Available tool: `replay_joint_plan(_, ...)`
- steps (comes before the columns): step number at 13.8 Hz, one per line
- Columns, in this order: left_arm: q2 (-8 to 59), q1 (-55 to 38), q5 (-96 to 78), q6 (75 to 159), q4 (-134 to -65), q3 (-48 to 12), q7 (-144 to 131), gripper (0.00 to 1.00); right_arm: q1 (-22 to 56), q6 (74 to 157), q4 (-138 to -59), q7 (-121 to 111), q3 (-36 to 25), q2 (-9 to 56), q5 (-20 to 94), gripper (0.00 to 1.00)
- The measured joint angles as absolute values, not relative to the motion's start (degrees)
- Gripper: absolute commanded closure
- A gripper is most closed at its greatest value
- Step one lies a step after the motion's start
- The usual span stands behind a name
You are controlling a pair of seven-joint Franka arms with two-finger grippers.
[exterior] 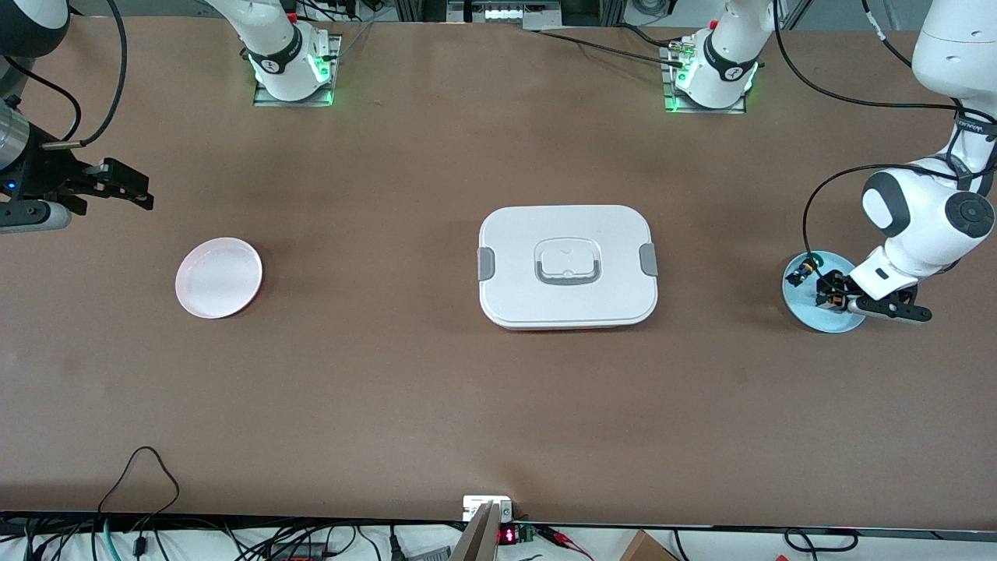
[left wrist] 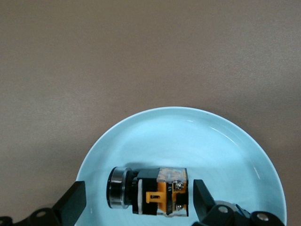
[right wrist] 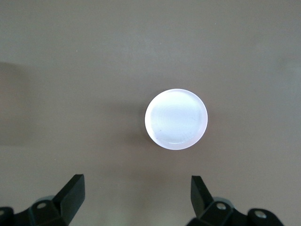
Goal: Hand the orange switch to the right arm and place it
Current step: 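Close the left gripper on the orange switch and lift it, then carry the switch over the white box while the right gripper approaches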
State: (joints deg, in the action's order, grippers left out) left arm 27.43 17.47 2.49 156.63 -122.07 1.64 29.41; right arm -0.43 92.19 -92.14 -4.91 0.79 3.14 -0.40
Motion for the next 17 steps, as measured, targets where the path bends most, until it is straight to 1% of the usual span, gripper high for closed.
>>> replay_joint_plan(1,27.5,17.5,2.5,156.6,-122.2,1.6,29.4,0.03,-0.4,92.2,-92.1,-4.9,0.8,3.1,-0.4,0.0)
replay_joint_plan(2,27.7,17.5,2.5,156.6,-122.4,1.5,29.4,0.1,-0.4,92.2,-92.1,-4.9,0.8,3.1,-0.4,0.0)
replay_joint_plan(4,28.1,17.5,2.5,156.6,-122.5,1.5,29.4,0.43,-0.4,92.2,-92.1,-4.9,0.8,3.1,-0.4,0.0)
replay_joint_plan(5,28.2,17.5,2.5,156.6,-122.5,1.5,29.4,0.56,-0.4,92.2,-92.1,-4.9,0.8,3.1,-0.4,0.0)
replay_joint_plan(6,28.3,17.5,2.5,156.5,-122.5,1.5,29.4,0.61,-0.4,92.2,-92.1,-4.9,0.8,3.1,-0.4,0.0)
replay_joint_plan(8,28.1,17.5,2.5,154.5,-122.0,1.4,29.4,0.67,-0.4,92.2,-92.1,-4.9,0.8,3.1,-0.4,0.0)
replay_joint_plan(9,28.1,17.5,2.5,151.5,-121.0,1.4,29.4,0.68,-0.4,92.2,-92.1,-4.9,0.8,3.1,-0.4,0.0)
replay_joint_plan(10,27.9,17.5,2.5,146.6,-119.4,1.2,29.5,0.7,-0.4,92.2,-92.1,-4.9,0.8,3.1,-0.4,0.0)
replay_joint_plan(12,27.2,17.5,2.4,131.9,-113.0,0.7,29.9,0.71,-0.4,92.2,-92.1,-4.9,0.8,3.1,-0.4,0.0)
replay_joint_plan(14,26.4,17.4,1.5,117.9,-105.3,-0.1,30.3,0.74,-0.4,92.2,-92.1,-4.9,0.8,3.1,-0.4,0.0)
replay_joint_plan(17,25.7,17.5,-2.1,101.8,-97.5,-3.8,33.5,0.78,-0.4,92.3,-92.1,-4.9,0.9,3.1,-0.3,0.0)
